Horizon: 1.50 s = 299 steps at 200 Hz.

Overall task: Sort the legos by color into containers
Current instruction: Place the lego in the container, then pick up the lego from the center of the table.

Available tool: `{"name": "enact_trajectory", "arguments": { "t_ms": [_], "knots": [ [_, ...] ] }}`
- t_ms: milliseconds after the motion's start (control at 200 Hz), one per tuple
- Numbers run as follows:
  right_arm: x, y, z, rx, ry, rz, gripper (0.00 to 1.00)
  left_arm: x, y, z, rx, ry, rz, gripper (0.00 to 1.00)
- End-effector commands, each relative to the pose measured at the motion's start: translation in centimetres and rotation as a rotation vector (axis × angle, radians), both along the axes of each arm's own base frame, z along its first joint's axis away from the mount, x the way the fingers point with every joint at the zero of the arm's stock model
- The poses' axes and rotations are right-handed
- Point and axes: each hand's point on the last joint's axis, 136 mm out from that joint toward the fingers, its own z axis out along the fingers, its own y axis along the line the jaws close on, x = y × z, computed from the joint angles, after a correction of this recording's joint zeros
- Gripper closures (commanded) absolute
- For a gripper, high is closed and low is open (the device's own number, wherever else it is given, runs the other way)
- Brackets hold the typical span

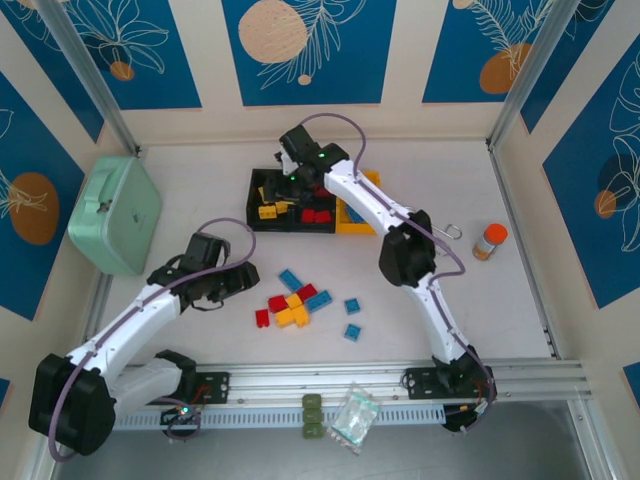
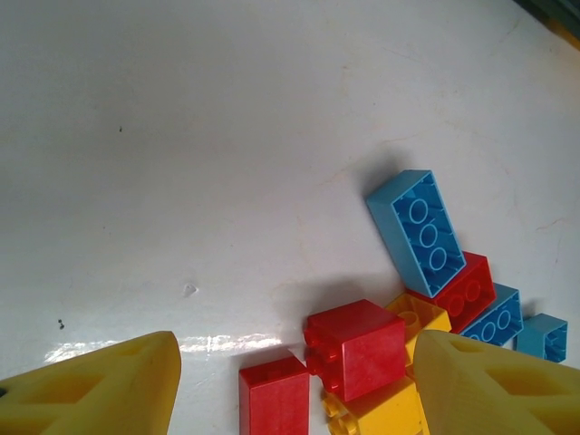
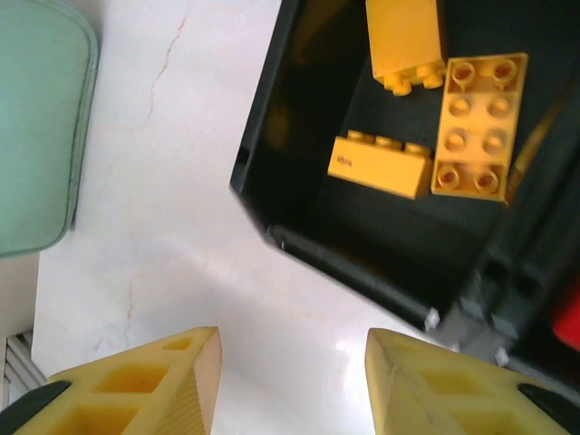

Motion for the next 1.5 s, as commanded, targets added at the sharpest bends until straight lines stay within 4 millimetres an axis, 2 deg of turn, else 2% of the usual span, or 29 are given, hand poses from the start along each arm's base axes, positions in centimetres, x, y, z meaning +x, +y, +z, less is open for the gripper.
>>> {"name": "enact_trajectory", "arguments": {
  "t_ms": [0,40,165,245,440,535,640,855,1156,1261,1491],
  "knots": [
    [-1.1,-1.9,5.5,0.062,-0.122,0.000,0.53,-0.1,-0.2,0.4,0.001,0.027,-0.016,0.31],
    [-1.8,-2.9,6.2,0.069,-0.132,-0.013,0.53,0.0,-0.4,0.4,0.001,0.032,-0.021,0.31],
    [-3.8,-7.1,6.0,0.077,-0.118,-0.081,0.49,0.6,-1.3,0.5,0.008,0.040,-0.042,0.30],
    [-5.4,-10.4,5.0,0.072,-0.092,-0.136,0.48,0.9,-2.1,0.4,0.021,0.052,-0.052,0.30],
    [-9.7,-17.7,0.6,0.034,0.011,-0.281,0.47,1.9,-4.8,-0.2,0.051,0.108,-0.067,0.29],
    [-11.5,-20.3,-1.1,0.033,0.057,-0.344,0.47,2.5,-5.9,-0.7,0.110,0.147,-0.066,0.29],
    [-12.9,-22.5,-2.2,0.029,0.078,-0.403,0.47,3.0,-6.6,-1.3,0.178,0.203,-0.059,0.28],
    [-13.7,-24.8,-2.7,0.049,0.079,-0.466,0.47,3.5,-7.7,-3.2,0.256,0.291,-0.043,0.27],
    [-13.8,-25.1,-3.5,0.061,0.098,-0.476,0.47,5.0,-11.0,-5.5,0.229,0.330,-0.048,0.26],
    [-14.1,-25.5,-3.9,0.054,0.103,-0.489,0.47,5.2,-11.7,-6.1,0.216,0.348,-0.054,0.31],
    [-14.4,-26.3,-4.5,0.057,0.116,-0.523,0.47,5.8,-12.0,-6.5,0.224,0.343,-0.053,0.53]
  ]
}}
